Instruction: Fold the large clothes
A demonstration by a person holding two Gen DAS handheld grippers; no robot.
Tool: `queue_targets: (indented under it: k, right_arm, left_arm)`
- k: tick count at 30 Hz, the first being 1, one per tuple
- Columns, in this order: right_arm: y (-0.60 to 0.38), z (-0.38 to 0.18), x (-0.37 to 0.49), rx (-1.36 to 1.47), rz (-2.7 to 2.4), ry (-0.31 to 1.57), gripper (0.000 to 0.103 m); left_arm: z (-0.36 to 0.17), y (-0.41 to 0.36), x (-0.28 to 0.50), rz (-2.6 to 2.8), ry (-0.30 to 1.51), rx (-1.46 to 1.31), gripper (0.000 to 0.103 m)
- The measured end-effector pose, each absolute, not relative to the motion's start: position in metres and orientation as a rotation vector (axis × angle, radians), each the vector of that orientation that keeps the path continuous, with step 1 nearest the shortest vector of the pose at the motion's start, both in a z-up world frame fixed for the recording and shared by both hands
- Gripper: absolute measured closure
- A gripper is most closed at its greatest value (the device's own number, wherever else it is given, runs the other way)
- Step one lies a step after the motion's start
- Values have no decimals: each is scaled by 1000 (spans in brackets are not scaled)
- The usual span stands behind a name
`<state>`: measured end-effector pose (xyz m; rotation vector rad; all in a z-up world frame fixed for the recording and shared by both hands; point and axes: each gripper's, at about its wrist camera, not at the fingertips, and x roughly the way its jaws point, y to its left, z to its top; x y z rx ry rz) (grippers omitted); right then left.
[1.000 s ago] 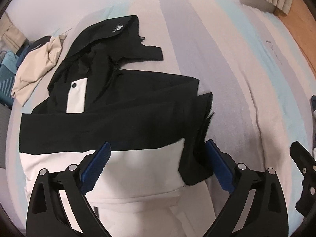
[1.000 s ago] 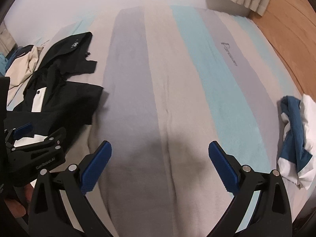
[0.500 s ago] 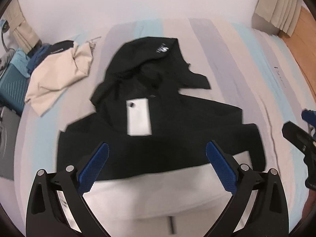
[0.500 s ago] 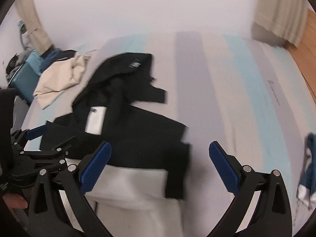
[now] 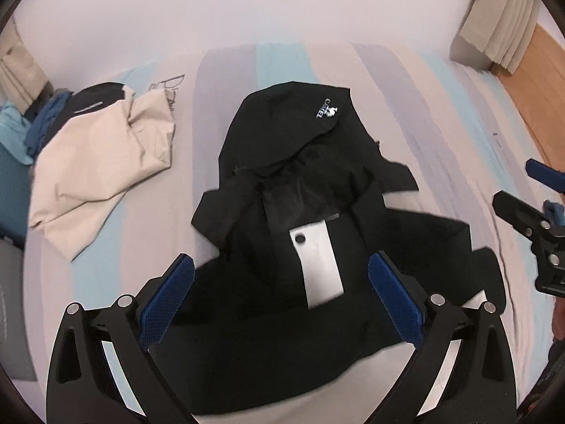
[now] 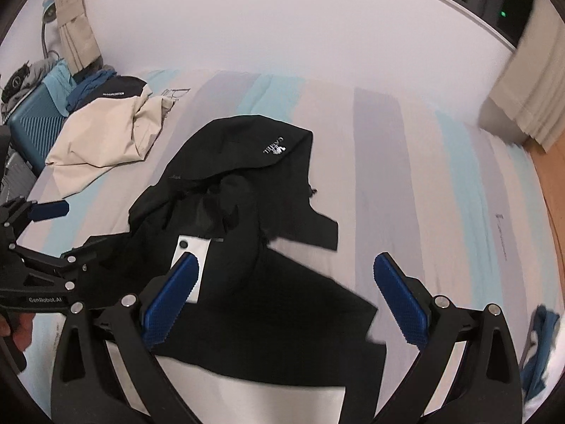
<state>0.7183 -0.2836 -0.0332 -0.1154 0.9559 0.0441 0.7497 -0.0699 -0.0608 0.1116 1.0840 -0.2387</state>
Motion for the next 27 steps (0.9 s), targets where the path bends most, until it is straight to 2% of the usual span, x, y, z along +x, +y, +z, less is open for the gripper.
queue_targets:
  k: [7, 18, 27]
  right_arm:
    - [-294, -59, 788, -129, 113, 979, 8]
    - [-325, -136, 920, -111, 155, 1118, 8]
    - [-331, -176, 971, -39, 184, 1172, 8]
  left_arm:
    - [-82, -49, 820, -242, 1095, 23, 6]
    - [-130, -63, 910, -377, 1118, 109, 6]
    - [-177, -68, 958, -365, 1170, 132, 6]
